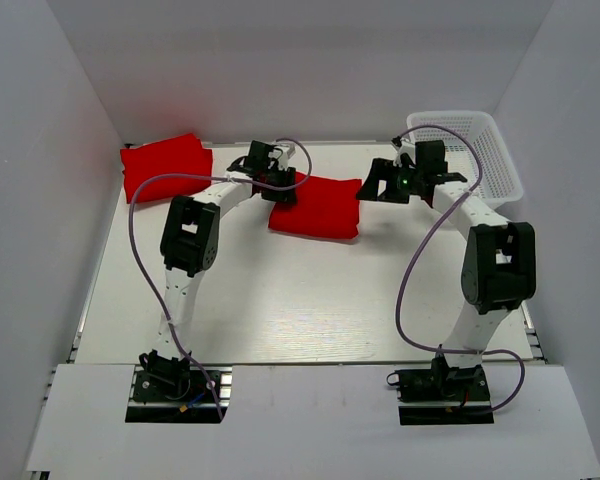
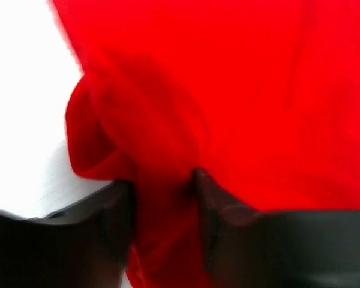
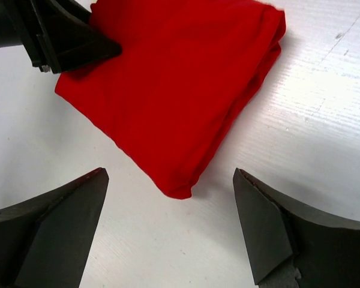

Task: Fold and stack the t-shirts
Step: Put the neatly folded tshirt into the corner of the board with the left arm

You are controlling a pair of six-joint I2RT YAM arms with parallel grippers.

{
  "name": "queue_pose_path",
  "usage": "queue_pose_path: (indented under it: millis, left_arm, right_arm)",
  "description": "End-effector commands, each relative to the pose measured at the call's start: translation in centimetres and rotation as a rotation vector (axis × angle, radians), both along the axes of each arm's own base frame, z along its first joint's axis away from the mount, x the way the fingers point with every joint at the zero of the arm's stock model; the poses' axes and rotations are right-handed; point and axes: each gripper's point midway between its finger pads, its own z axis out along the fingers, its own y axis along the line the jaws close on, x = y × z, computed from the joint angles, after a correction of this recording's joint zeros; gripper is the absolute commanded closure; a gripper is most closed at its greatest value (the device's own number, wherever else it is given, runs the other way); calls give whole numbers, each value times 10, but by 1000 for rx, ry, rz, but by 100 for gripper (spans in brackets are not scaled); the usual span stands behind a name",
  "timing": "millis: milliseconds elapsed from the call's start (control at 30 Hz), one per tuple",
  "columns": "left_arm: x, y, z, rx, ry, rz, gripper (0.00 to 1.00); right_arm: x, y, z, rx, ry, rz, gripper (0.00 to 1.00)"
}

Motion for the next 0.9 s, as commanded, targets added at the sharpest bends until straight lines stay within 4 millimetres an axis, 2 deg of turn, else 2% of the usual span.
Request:
queue_pose_path:
  millis: [0,67,133,167,200,233,267,333,367,400,467,500,600,633,733,833,867]
  left_arm:
    - [-43,-20,-37,-22,118,-147,52]
    - [-43,-20,-37,-22,102,-154,72]
    - [-41,-20,-31,-26,91,-154,100]
    - [-36,-14,-23,-34,83,-134,100]
    - [-28,-13,-13,-53,54,-116,100]
    - [-19,-9,9,-77,6,-109,100]
    - [-17,-10,20,-93,-15,-100,100]
    - [-3,-4,50,-104,-97,-76,100]
    - [1,2,71,-109,-149,-77,100]
    - [-3,-2,84,-132,-166,-107,100]
    - [-1,7,111,-153,-219,-111,100]
    - [-1,7,119,-156,-232,-112,100]
    - [7,23,136,-172,-263,-92,100]
    - [8,27,150,-181,-276,-92,100]
    - [19,42,169,-176,-296,-76,100]
    - [30,62,184,-167,-319,-46,100]
    - [32,67,182,-156,-313,-44,100]
  right_arm:
    - [-2,1,22,28,-78,25,10]
    - [-8,1,22,48,-68,32,10]
    - [-15,0,17,61,-61,31,10]
    - [-17,-1,16,67,-57,28,10]
    - [-19,-1,26,77,-86,28,10]
    - [-24,-4,18,79,-75,25,10]
    - [-27,-4,18,83,-77,26,10]
    - [-27,-7,35,89,-139,16,10]
    - [-36,-9,23,89,-111,9,10]
    - [-37,-11,34,95,-142,2,10]
    - [-42,-13,33,105,-141,-17,10]
    - [-45,-13,34,111,-137,-17,10]
    - [-45,-13,36,131,-164,-16,10]
    - [-44,-14,40,134,-170,-21,10]
    - [-44,-15,44,144,-176,-24,10]
    - [-44,-14,47,156,-179,-28,10]
    - [-42,-16,50,155,-190,-33,10]
